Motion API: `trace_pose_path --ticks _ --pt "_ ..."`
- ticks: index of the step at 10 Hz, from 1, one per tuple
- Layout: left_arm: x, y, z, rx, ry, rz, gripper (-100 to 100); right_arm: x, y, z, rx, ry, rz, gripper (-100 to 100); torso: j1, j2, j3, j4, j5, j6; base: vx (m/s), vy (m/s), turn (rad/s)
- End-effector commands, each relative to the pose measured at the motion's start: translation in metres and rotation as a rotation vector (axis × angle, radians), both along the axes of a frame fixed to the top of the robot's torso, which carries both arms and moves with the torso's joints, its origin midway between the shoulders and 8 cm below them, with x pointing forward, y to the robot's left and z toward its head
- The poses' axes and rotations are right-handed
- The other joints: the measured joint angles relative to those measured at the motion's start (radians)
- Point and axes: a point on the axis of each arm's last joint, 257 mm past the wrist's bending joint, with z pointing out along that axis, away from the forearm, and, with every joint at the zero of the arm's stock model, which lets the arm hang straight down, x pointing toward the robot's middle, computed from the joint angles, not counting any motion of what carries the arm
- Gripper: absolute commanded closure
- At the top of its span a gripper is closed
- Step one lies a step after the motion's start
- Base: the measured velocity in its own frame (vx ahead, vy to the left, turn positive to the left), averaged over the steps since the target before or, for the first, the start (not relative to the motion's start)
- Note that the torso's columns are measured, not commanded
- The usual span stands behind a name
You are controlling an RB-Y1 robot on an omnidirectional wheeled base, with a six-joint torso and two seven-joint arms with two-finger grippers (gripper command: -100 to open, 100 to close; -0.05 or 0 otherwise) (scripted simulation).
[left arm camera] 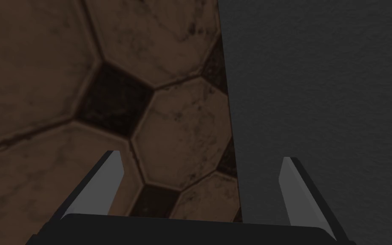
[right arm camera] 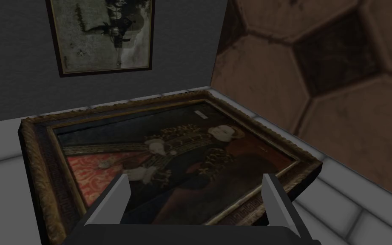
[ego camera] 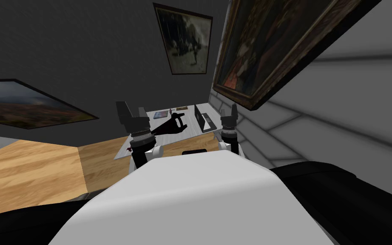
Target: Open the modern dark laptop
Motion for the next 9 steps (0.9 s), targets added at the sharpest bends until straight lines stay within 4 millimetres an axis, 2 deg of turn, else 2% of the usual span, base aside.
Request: trace_pose_path --ticks 1,9 --pt "0.0000 0.0000 0.0000 0.000 0.000 0.000 0 0.0000 0.0000 0.0000 0.000 0.000 0.000 0 0.000 0.040 -0.082 0.041 0.000 0.000 0.000 0.000 0.000" --pt "-0.0001 0.0000 0.0001 0.000 0.000 0.000 0 -0.0001 0.0000 0.0002 0.000 0.000 0.000 0 0.000 0.618 -1.234 0.617 0.000 0.000 0.000 0.000 0.000"
